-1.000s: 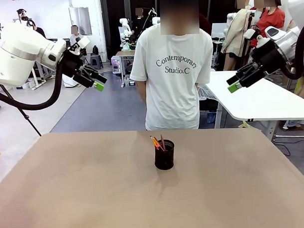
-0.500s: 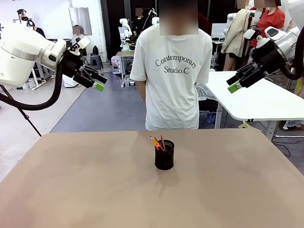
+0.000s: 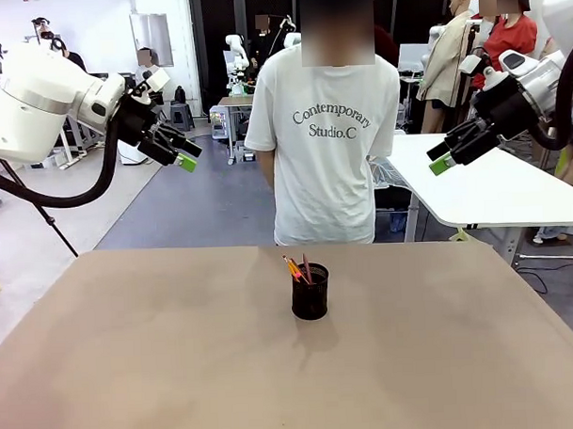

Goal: Place the pens into the pen holder.
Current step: Pick up a writing instrument from the table and place it into the Pen holder.

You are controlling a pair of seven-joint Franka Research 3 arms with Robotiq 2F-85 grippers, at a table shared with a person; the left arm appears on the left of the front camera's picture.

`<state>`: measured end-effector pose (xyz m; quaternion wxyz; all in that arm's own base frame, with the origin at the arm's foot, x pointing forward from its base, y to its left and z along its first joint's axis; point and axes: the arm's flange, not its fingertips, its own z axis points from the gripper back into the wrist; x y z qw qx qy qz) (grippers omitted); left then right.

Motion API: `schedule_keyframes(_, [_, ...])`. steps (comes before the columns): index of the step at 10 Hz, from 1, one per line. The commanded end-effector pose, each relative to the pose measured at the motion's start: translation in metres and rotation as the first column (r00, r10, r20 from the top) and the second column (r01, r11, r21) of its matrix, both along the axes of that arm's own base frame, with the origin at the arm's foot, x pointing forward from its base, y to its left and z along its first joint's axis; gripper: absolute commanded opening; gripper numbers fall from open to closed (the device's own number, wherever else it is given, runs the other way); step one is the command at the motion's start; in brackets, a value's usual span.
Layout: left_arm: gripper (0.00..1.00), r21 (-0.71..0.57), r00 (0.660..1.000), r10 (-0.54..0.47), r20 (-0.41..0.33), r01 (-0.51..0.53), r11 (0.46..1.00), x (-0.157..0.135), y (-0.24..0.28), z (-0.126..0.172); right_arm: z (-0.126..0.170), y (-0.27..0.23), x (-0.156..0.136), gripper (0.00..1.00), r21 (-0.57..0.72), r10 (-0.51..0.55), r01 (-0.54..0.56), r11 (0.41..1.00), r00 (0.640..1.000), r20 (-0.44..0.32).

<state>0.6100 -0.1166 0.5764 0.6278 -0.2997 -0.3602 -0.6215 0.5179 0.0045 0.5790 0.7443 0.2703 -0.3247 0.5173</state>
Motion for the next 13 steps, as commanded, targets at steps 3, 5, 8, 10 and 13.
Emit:
schedule_keyframes(3, [1.00,0.001,1.000,0.002,0.002,-0.002,1.000,0.0005,0.0016,0.0009,0.0007,0.0013,-0.0011,1.00,-0.001,0.001,-0.001,1.000,1.000,0.001])
schedule_keyframes(5, [1.00,0.001,1.000,0.002,0.002,-0.002,1.000,0.0005,0.0016,0.0009,0.0007,0.0013,-0.0011,1.00,-0.001,0.001,-0.001,1.000,1.000,0.001])
schedule_keyframes(8, [1.00,0.001,1.000,0.002,0.002,-0.002,1.000,0.0005,0.0016,0.0009,0.0007,0.0013,-0.0011,1.00,-0.001,0.001,-0.001,1.000,1.000,0.001])
schedule_keyframes(10, [1.00,0.001,1.000,0.002,0.002,-0.002,1.000,0.0005,0.0016,0.0009,0.0007,0.0013,-0.0011,1.00,-0.001,0.001,-0.001,1.000,1.000,0.001])
schedule_keyframes(13, [1.00,0.001,1.000,0.002,0.002,-0.002,1.000,0.0005,0.0016,0.0009,0.0007,0.0013,-0.0011,1.00,-0.001,0.001,-0.001,1.000,1.000,0.001])
